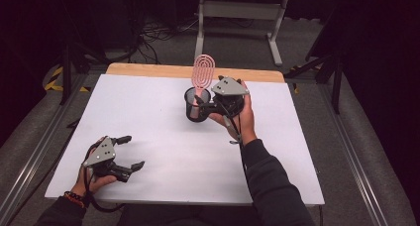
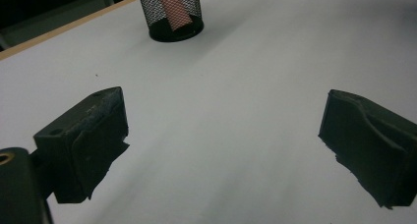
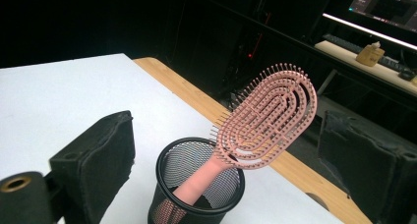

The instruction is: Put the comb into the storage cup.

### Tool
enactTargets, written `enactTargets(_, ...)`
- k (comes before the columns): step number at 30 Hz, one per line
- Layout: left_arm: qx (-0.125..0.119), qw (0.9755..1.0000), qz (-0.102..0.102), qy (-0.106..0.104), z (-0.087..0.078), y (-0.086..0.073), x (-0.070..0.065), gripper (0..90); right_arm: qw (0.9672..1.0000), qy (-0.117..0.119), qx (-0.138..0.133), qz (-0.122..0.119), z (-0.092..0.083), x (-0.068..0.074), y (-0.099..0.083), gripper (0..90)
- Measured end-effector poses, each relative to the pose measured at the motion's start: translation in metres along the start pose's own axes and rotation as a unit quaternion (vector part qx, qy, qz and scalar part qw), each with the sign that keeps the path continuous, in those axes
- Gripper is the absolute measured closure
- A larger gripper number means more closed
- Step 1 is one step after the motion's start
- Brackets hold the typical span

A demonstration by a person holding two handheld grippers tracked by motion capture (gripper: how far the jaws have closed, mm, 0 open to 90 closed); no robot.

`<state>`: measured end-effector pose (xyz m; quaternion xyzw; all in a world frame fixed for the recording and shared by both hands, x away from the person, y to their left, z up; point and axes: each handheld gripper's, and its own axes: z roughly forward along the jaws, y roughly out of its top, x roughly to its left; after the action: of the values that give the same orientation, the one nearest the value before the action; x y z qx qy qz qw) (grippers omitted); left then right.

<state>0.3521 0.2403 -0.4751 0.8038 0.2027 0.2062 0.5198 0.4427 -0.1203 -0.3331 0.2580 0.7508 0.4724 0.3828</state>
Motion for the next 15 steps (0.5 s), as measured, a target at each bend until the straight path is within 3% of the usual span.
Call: enactTargets(15, -0.004, 1.0, 0.0, -0.006, 0.0, 0.0, 0.0, 5.0, 0.9999, -0.005, 0.003, -0.013, -0.02, -0.001, -0.009, 8.4)
